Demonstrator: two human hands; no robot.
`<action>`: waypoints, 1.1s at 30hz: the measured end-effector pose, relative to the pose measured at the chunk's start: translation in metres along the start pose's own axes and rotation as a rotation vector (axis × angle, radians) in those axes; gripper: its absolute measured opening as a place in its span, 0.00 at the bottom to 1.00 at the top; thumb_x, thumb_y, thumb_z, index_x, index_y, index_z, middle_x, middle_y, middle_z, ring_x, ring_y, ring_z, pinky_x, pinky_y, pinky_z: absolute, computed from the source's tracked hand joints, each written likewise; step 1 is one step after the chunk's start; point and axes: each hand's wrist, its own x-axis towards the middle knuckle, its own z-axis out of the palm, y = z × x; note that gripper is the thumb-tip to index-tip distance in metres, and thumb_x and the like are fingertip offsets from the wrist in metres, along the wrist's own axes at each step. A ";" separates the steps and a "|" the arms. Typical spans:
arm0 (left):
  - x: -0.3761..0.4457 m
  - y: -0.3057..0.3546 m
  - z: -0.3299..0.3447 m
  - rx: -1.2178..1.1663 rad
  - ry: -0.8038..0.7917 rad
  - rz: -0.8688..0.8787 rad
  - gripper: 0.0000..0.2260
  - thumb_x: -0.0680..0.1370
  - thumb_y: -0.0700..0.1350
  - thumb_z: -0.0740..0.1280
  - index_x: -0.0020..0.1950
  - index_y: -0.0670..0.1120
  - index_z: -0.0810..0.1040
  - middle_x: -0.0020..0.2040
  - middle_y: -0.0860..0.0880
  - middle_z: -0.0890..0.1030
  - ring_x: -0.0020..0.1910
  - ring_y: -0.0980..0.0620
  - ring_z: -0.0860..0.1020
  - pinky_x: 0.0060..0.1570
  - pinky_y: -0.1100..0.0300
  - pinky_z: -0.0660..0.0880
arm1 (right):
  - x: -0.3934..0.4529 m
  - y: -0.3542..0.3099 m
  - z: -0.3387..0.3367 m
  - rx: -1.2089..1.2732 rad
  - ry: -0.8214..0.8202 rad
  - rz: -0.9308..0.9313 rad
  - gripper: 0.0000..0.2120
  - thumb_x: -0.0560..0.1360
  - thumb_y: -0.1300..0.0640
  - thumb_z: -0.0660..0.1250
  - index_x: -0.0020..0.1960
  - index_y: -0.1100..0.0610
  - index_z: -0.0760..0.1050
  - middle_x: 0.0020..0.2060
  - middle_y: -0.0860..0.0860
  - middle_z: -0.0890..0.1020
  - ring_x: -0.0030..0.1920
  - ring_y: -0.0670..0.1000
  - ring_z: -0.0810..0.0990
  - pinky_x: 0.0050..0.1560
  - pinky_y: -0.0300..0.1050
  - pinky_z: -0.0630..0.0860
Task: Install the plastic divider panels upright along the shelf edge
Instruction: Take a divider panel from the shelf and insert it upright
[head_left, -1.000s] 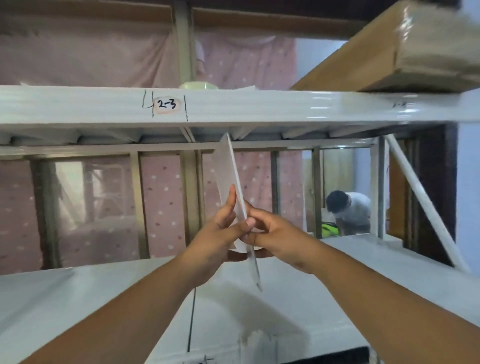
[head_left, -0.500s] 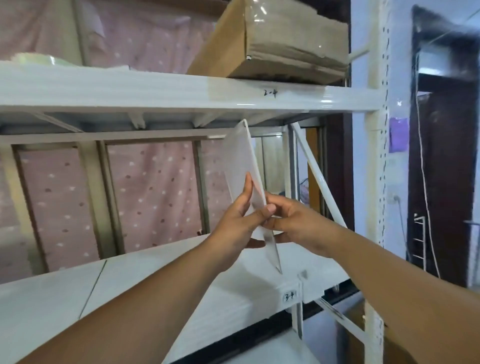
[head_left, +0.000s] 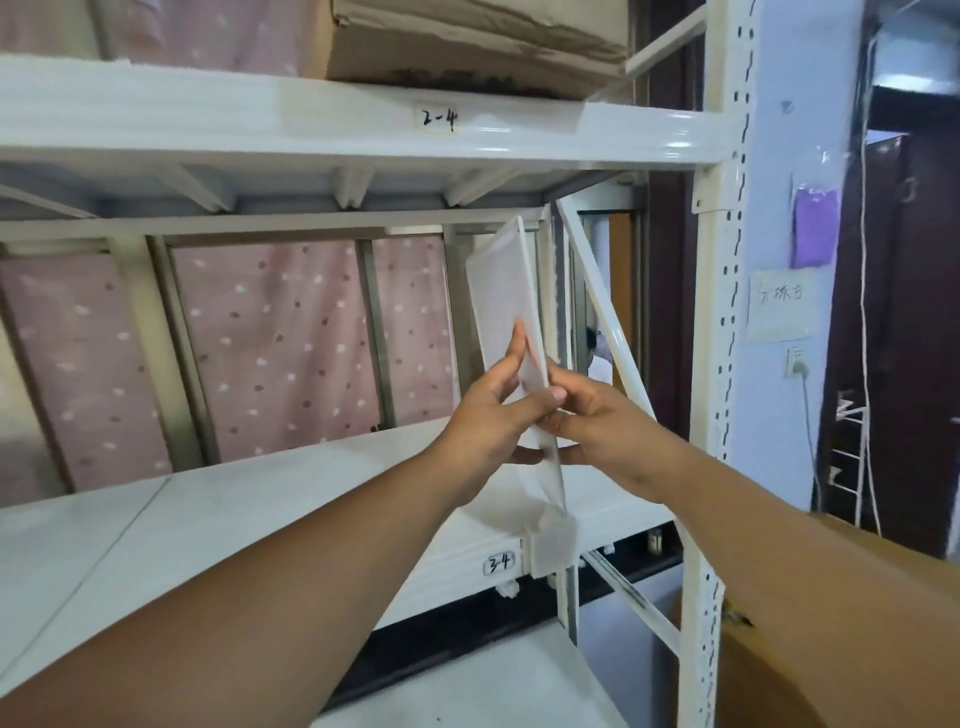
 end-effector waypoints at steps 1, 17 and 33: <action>0.002 0.000 0.001 0.005 0.003 0.000 0.36 0.80 0.47 0.75 0.74 0.80 0.63 0.71 0.58 0.78 0.68 0.49 0.80 0.56 0.38 0.85 | 0.001 0.003 -0.002 0.019 -0.001 -0.007 0.25 0.84 0.58 0.64 0.74 0.34 0.68 0.69 0.44 0.78 0.70 0.49 0.76 0.63 0.61 0.78; 0.021 -0.016 0.001 0.116 0.061 0.014 0.35 0.79 0.47 0.72 0.74 0.81 0.63 0.71 0.59 0.79 0.60 0.51 0.83 0.49 0.46 0.86 | 0.021 0.028 -0.010 -0.025 0.024 -0.046 0.27 0.84 0.57 0.62 0.72 0.28 0.66 0.62 0.44 0.82 0.65 0.51 0.80 0.61 0.60 0.80; 0.024 -0.032 0.002 0.203 0.169 0.073 0.37 0.77 0.40 0.69 0.79 0.70 0.66 0.73 0.56 0.80 0.44 0.57 0.86 0.38 0.56 0.83 | 0.026 0.047 -0.005 -0.101 0.057 -0.026 0.28 0.80 0.65 0.62 0.71 0.37 0.72 0.54 0.40 0.82 0.61 0.54 0.81 0.51 0.69 0.82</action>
